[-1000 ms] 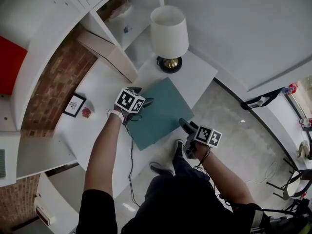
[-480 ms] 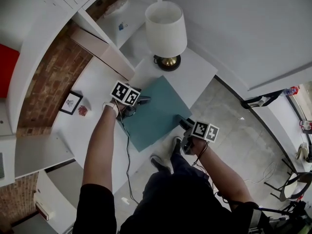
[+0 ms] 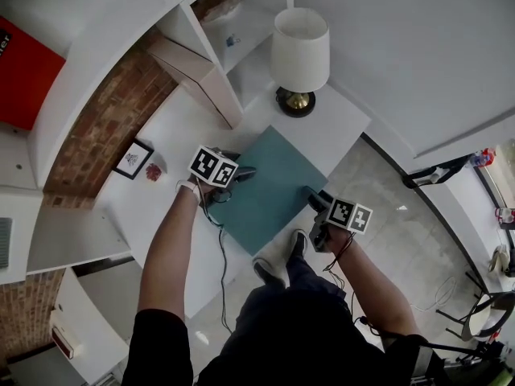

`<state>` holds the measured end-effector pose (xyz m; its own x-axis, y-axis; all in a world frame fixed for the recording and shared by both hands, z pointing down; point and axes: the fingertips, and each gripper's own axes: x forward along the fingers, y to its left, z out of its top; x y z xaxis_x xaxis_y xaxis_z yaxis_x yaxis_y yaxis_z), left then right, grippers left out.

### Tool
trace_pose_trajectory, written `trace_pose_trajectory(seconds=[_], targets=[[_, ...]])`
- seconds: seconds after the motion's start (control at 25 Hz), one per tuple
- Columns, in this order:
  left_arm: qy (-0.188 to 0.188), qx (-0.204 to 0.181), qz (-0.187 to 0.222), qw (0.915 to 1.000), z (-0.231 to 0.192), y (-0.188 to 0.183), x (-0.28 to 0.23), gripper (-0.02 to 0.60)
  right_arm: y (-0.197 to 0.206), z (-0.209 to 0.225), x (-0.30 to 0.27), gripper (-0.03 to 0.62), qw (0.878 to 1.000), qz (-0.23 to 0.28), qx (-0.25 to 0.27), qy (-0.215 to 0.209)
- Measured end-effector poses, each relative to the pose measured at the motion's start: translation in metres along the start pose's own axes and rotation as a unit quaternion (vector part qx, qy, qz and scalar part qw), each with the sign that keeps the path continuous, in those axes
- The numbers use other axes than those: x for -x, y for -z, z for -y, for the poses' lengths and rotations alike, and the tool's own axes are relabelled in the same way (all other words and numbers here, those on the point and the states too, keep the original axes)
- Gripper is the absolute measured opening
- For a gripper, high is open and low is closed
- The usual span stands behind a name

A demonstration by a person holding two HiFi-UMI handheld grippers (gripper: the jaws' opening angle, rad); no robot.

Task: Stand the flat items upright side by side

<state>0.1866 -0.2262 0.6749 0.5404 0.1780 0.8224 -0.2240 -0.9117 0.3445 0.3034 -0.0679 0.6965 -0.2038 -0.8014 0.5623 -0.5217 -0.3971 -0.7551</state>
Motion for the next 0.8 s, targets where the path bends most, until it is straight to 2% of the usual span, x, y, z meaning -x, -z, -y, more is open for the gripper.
trace_pose_trajectory(seconds=[0.08,0.24,0.48,0.64,0.8], targets=[[-0.007,0.002,0.022,0.9997,0.001,0.007,0.018,0.282,0.0,-0.02,0.003,0.282,1.0,0.007,0.018,-0.008],[-0.026,0.012,0.064,0.9976,-0.004,0.024,0.057,0.282,-0.004,-0.059,0.001,0.282,0.996,0.02,0.089,-0.018],[-0.066,0.027,0.131,0.9889,0.001,0.064,0.125,0.282,0.01,-0.131,0.005,0.281,0.979,0.031,0.195,-0.043],[-0.093,0.039,0.17,0.9803,0.006,0.098,0.163,0.282,0.023,-0.183,0.011,0.278,0.953,0.042,0.294,-0.058],[-0.109,0.053,0.203,0.9718,0.006,0.123,0.194,0.282,0.037,-0.236,0.02,0.278,0.909,0.064,0.408,-0.061]])
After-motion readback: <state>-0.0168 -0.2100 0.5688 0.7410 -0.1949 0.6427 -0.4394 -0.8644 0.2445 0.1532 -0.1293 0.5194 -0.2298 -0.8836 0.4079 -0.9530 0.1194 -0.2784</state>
